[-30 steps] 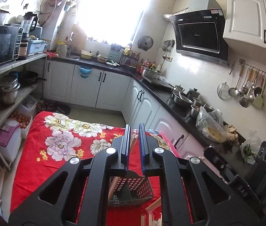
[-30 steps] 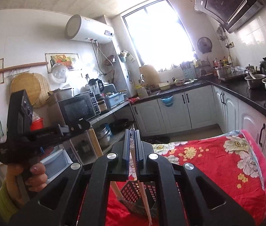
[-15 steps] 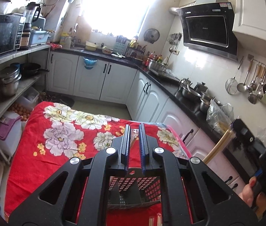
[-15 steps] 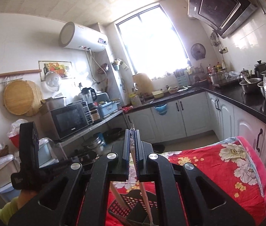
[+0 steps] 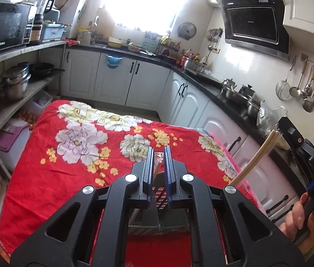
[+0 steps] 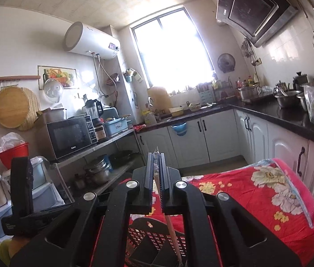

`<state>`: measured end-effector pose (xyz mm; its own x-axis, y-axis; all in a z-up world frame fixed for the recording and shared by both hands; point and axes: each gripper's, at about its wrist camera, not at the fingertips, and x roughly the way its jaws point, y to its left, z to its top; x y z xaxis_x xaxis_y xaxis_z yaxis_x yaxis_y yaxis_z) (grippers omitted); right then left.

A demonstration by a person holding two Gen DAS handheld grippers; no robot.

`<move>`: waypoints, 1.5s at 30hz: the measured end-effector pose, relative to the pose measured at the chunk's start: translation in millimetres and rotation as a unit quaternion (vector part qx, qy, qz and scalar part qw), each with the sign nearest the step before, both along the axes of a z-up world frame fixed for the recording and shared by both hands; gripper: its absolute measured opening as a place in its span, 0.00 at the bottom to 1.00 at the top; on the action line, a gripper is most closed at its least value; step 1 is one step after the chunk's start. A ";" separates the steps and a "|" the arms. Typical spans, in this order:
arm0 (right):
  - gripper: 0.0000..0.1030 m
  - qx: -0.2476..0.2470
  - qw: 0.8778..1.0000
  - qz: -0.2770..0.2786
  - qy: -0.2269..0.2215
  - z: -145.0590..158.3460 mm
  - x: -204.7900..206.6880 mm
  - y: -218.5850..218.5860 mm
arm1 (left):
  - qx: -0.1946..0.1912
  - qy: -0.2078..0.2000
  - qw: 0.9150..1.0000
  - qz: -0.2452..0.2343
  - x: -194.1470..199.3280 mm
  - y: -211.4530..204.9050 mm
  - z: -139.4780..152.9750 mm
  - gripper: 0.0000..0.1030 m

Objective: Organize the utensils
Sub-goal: 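Lift the chopsticks with the right gripper and carry them over the grey caddy, then open the right gripper to drop the chopsticks into the caddy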

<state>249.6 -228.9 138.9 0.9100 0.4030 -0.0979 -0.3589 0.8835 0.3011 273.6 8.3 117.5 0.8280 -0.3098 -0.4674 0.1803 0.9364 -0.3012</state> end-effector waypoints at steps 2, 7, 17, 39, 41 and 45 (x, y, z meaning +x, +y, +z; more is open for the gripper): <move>0.05 0.000 1.000 -0.003 0.001 -8.1 0.5 1.2 | 0.007 -0.001 1.000 0.004 -1.8 -0.2 -4.9 0.05; 0.05 0.001 1.000 -0.008 0.001 -24.8 -0.7 3.1 | 0.019 -0.011 1.000 0.005 -8.5 -2.4 -12.1 0.05; 0.07 -0.015 0.999 -0.029 0.029 -44.5 -10.6 3.8 | 0.027 -0.017 0.999 0.005 -16.8 -4.6 -17.4 0.05; 0.60 -0.017 0.993 -0.063 0.101 -74.2 -44.1 -18.8 | 0.028 -0.039 0.999 0.008 -62.6 0.0 -15.9 0.75; 0.63 -0.020 0.993 -0.063 0.102 -74.7 -46.6 -18.5 | 0.026 -0.043 0.999 0.008 -66.4 0.8 -15.2 0.83; 0.67 -0.024 0.993 -0.059 0.101 -74.3 -54.1 -17.3 | 0.022 -0.048 0.999 0.013 -75.2 4.1 -15.6 0.90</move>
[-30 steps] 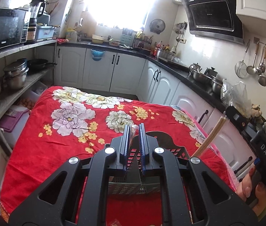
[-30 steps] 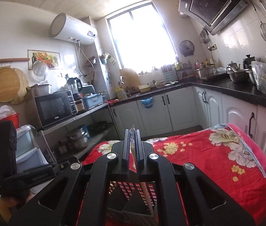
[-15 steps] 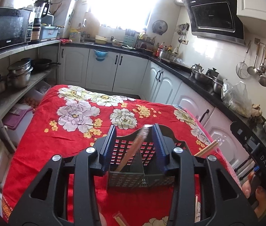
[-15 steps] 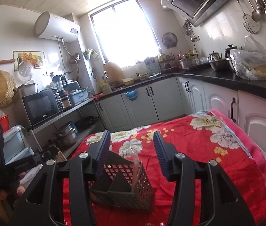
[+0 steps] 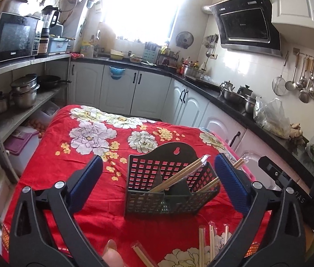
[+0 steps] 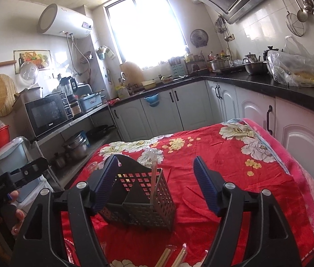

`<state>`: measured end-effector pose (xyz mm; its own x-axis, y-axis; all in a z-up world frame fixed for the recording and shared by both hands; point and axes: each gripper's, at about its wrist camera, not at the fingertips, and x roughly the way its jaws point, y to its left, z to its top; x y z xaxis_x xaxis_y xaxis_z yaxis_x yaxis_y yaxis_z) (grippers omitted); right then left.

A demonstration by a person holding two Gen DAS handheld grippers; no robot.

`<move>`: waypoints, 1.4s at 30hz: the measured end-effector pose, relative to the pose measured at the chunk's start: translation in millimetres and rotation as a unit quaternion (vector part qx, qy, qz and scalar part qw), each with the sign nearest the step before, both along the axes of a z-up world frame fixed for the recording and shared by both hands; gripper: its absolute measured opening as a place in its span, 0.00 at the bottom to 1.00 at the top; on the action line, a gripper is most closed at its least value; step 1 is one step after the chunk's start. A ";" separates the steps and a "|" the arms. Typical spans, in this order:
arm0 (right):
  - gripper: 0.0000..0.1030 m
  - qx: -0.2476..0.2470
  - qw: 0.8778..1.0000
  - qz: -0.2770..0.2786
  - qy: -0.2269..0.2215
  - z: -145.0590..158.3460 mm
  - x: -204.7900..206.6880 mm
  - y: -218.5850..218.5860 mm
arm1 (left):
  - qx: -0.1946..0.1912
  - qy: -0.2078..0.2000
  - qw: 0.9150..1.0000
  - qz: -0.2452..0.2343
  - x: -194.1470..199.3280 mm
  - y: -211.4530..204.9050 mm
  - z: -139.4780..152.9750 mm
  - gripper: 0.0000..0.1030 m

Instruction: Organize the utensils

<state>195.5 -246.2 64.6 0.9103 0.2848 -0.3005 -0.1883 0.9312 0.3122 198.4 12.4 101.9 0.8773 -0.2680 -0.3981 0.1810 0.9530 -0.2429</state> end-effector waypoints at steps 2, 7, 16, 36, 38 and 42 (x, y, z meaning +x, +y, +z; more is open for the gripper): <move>0.70 -0.002 1.000 0.004 0.001 0.1 -3.6 1.3 | -0.003 0.001 1.000 0.000 -2.9 2.1 -0.4 0.90; 0.72 -0.005 1.000 0.011 0.004 -0.6 -11.5 3.1 | -0.005 0.002 1.000 0.001 -9.7 4.9 -2.1 0.90; 0.73 -0.014 1.000 0.020 0.014 -4.7 -24.4 3.8 | -0.011 0.011 1.000 0.001 -23.3 9.6 -11.0 0.90; 0.73 -0.037 0.997 0.047 0.050 -24.9 -44.8 9.6 | -0.020 0.051 0.998 0.004 -40.4 19.5 -38.3 0.90; 0.73 -0.038 0.997 0.049 0.052 -26.7 -46.1 9.4 | -0.020 0.055 0.998 0.004 -42.0 20.3 -41.9 0.90; 0.73 -0.043 0.996 0.054 0.059 -30.6 -47.7 9.2 | -0.017 0.065 0.998 0.002 -45.3 18.5 -47.3 0.90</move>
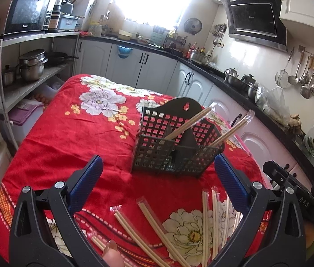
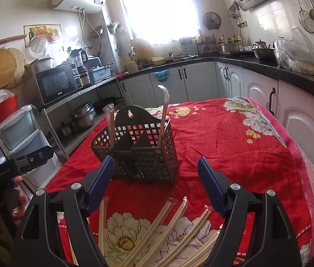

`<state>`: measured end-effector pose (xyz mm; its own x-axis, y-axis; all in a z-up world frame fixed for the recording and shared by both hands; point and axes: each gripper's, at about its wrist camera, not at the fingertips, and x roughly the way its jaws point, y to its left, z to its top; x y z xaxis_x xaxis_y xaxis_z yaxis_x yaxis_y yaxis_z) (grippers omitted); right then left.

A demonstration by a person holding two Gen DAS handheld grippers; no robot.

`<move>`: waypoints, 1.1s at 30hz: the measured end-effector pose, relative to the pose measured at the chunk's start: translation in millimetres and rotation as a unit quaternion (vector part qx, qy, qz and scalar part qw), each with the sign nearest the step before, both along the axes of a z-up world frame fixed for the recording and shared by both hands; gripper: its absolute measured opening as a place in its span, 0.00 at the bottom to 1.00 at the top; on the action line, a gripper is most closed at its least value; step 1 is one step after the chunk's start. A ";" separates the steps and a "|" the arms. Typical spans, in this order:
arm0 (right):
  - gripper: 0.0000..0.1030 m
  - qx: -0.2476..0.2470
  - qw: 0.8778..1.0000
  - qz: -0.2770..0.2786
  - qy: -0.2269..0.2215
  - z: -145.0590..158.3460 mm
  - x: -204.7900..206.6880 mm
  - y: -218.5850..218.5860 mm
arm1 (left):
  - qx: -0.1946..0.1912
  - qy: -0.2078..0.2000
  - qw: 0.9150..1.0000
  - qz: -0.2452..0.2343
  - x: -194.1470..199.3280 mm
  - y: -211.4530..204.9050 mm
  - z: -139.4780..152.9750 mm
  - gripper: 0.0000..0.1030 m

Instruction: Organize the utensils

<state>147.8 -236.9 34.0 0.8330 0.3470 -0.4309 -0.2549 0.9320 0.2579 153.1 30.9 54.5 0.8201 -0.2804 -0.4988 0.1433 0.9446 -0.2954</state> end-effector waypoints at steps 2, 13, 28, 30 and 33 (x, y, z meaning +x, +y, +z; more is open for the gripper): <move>0.73 -0.003 1.000 0.002 0.005 -3.3 -1.3 -0.9 | 0.000 0.005 1.000 0.000 -0.7 -0.6 -2.7 0.90; 0.73 -0.016 0.999 0.009 0.039 -24.3 -6.8 -3.5 | 0.001 0.045 0.999 -0.006 -2.6 -6.3 -26.8 0.90; 0.68 -0.031 0.996 0.033 0.081 -47.9 -4.0 -1.4 | 0.005 0.108 0.994 -0.027 -0.7 -23.9 -65.6 0.90; 0.67 -0.033 0.995 0.035 0.087 -51.5 -3.3 -1.2 | -0.001 0.123 0.992 -0.031 2.5 -25.0 -73.2 0.90; 0.64 -0.038 0.993 0.040 0.102 -58.8 1.2 -1.1 | -0.003 0.135 0.990 -0.035 5.7 -28.7 -80.7 0.90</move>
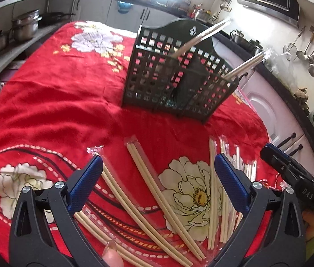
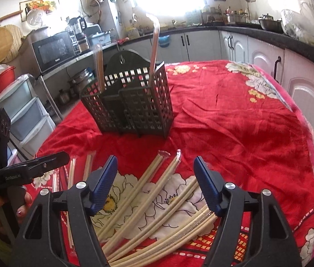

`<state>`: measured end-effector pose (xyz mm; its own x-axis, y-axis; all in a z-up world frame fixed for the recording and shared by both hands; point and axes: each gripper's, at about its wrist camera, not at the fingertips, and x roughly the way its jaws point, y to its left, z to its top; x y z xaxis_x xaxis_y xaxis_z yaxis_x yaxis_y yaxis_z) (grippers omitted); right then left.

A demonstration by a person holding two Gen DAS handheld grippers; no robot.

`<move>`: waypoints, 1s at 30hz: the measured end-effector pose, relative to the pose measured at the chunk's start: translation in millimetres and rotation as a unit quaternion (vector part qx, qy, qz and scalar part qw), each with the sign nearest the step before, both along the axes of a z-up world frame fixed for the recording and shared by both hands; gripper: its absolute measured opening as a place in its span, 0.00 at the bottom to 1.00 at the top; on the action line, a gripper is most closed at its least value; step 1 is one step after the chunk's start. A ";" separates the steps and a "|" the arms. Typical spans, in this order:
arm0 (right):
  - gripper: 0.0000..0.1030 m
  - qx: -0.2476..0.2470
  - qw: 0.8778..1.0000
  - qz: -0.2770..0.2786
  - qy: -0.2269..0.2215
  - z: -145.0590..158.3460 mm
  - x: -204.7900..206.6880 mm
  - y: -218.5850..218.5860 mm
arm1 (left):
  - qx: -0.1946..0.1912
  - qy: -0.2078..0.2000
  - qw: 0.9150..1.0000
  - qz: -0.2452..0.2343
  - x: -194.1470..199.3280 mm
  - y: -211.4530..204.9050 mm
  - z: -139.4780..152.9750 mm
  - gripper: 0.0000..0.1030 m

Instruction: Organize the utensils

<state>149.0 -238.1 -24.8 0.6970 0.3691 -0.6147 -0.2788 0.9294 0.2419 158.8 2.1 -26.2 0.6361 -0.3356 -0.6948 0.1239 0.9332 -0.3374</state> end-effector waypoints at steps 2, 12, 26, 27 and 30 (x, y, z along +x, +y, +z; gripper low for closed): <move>0.62 -0.003 1.000 0.003 0.011 -5.6 4.1 0.7 | 0.002 0.005 1.000 -0.004 2.9 -3.1 -3.4 0.90; 0.46 -0.040 0.998 0.002 0.056 -31.4 38.9 10.1 | -0.008 0.049 0.999 -0.011 20.6 -7.8 -22.9 0.85; 0.28 -0.043 0.993 -0.008 0.110 -58.5 80.6 6.3 | -0.031 0.093 0.995 0.010 45.6 1.6 -39.7 0.73; 0.28 -0.041 0.993 -0.008 0.112 -59.3 82.2 5.7 | -0.029 0.096 0.995 0.012 48.3 1.3 -40.1 0.73; 0.25 -0.042 0.993 -0.006 0.114 -59.9 84.7 6.8 | -0.017 0.102 0.994 0.018 55.1 -0.5 -40.8 0.70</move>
<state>233.8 -231.3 -84.7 0.5405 0.3017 -0.7854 -0.2141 0.9521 0.2184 213.9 1.6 -67.0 0.4942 -0.3419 -0.7993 0.0169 0.9230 -0.3844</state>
